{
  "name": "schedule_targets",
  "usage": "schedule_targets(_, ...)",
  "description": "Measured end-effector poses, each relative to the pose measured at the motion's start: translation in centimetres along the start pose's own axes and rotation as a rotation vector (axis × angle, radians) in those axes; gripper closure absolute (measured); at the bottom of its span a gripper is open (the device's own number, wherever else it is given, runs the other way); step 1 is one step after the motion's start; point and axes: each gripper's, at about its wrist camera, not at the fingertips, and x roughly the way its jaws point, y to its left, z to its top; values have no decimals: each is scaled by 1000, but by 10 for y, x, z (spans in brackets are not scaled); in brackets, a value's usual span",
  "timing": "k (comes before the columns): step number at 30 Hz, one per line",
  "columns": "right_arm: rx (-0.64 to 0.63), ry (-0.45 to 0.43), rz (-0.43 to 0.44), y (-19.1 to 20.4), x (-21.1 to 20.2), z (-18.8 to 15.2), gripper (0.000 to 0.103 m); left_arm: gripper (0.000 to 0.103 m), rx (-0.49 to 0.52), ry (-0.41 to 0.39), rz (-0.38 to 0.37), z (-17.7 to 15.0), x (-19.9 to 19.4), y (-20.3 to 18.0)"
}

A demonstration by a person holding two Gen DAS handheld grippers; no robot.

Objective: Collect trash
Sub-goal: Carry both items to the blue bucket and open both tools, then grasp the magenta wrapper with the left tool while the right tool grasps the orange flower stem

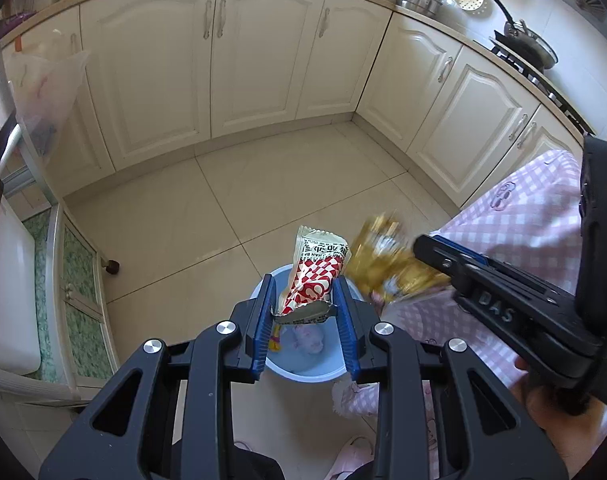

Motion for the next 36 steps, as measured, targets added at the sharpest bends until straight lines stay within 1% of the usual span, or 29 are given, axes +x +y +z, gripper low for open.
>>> schedule_targets(1, 3, 3, -2, -3, 5, -1, 70, 75, 0, 3, -1, -1, 1, 0)
schedule_targets(4, 15, 21, -10, -10, 10, -4, 69, 75, 2, 9, -5, -2, 5, 0)
schedule_targets(7, 18, 20, -25, -16, 5, -9, 66, 75, 6, 19, -12, -3, 9, -1)
schedule_targets(9, 18, 12, -55, -18, -3, -12, 64, 75, 7, 25, -18, -2, 11, -3)
schedule_targets(11, 8, -15, -103, -20, -16, -14, 62, 75, 14, 30, -21, -2, 13, -6)
schedule_targets(15, -10, -69, -160, -21, -35, -14, 57, 75, 28, 37, -30, 1, 16, -14)
schedule_targets(20, -26, -156, -192, -21, -64, -12, 56, 74, 47, 25, -45, 10, 14, -26)
schedule_targets(22, -34, -199, -204, -19, -76, -11, 56, 73, 47, 13, -55, 15, 11, -30)
schedule_targets(24, -34, -243, -201, -17, -89, -10, 56, 66, 44, -8, -57, 21, 6, -33)
schedule_targets(26, -32, -270, -201, -16, -100, -9, 56, 57, 46, -31, -55, 24, -2, -37)
schedule_targets(31, -9, -303, -191, -22, -125, -8, 54, 54, 70, -70, -67, 26, -22, -48)
schedule_targets(36, 8, -330, -210, -27, -148, -12, 54, 54, 88, -103, -83, 23, -46, -61)
